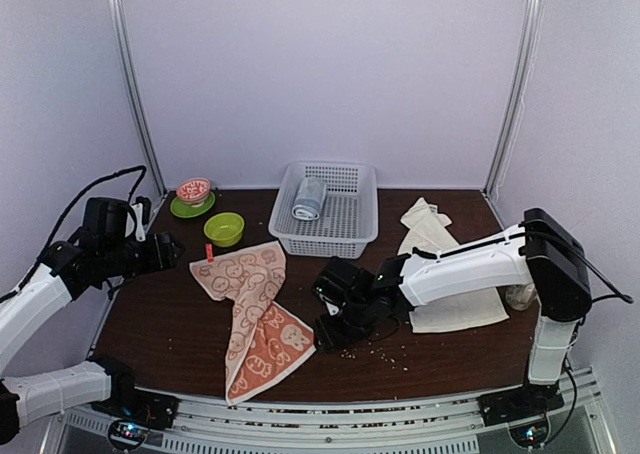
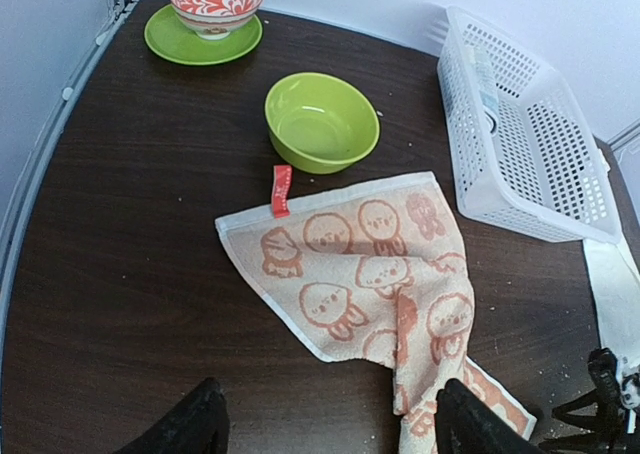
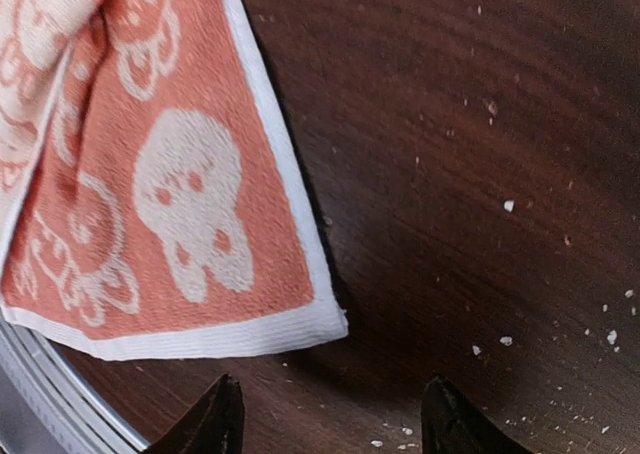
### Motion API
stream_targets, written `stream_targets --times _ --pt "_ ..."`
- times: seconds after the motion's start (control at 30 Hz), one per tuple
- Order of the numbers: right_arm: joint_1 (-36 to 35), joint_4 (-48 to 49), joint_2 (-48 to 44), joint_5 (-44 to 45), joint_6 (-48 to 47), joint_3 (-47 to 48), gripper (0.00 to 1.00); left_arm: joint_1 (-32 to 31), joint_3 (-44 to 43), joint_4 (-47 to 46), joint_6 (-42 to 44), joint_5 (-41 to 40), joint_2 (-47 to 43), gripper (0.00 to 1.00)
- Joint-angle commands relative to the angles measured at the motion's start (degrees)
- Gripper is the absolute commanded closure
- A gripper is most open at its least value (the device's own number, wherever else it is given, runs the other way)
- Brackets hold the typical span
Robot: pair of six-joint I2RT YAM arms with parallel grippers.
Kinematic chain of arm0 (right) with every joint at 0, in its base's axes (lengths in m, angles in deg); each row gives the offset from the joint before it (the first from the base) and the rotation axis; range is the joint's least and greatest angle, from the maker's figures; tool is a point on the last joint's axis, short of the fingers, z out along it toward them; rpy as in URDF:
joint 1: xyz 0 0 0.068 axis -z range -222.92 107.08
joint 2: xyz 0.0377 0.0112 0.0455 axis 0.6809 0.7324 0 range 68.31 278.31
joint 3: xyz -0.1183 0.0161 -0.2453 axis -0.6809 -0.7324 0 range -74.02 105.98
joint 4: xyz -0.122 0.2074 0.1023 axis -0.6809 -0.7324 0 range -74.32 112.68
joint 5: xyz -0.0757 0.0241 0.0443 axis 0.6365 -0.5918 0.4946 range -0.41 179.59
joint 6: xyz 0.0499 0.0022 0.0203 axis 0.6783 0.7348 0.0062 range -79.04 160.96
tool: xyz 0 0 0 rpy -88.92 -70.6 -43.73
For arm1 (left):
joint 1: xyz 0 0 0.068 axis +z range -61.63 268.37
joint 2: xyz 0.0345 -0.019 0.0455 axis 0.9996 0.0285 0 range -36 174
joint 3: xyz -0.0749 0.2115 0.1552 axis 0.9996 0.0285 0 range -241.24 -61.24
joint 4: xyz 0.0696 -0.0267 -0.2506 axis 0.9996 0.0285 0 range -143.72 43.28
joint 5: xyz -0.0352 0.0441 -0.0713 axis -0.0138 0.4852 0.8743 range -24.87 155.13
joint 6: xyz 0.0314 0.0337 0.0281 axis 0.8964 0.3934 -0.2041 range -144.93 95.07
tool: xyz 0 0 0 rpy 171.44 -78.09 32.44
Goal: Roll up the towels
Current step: Pick up the towel from the center of the board.
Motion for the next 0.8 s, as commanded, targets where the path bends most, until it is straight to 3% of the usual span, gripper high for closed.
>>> stream_targets --times 0.0,0.37,0.5,0.53,0.57,0.77 --pt "-0.9 -2.7 1.9 1.8 -0.6 1.7 0.40 -0.3 1.8 0.3 -2.1 -0.6 -1.9 0.27" --pt "-2.7 -5.0 9.0 3.5 -1.1 5.9 0.50 -0.3 1.9 0.3 -2.3 -0.6 -2.3 0.27" --pt "-3.0 -7.3 10.1 4.6 -1.9 5.9 0.70 -0.3 2.1 0.3 -2.2 -0.6 -2.4 0.27" --pt "-3.0 -7.7 9.7 5.1 -1.8 5.4 0.82 -0.3 2.2 0.3 -2.3 -0.8 -2.3 0.27" --pt "-2.8 -7.4 8.5 5.9 -1.3 4.2 0.98 -0.3 2.3 0.3 -2.2 -1.2 -2.5 0.27" --pt "-0.1 -7.6 -12.0 15.5 -2.0 -2.6 1.00 -0.3 0.7 2.2 -0.7 -4.0 -3.2 0.27"
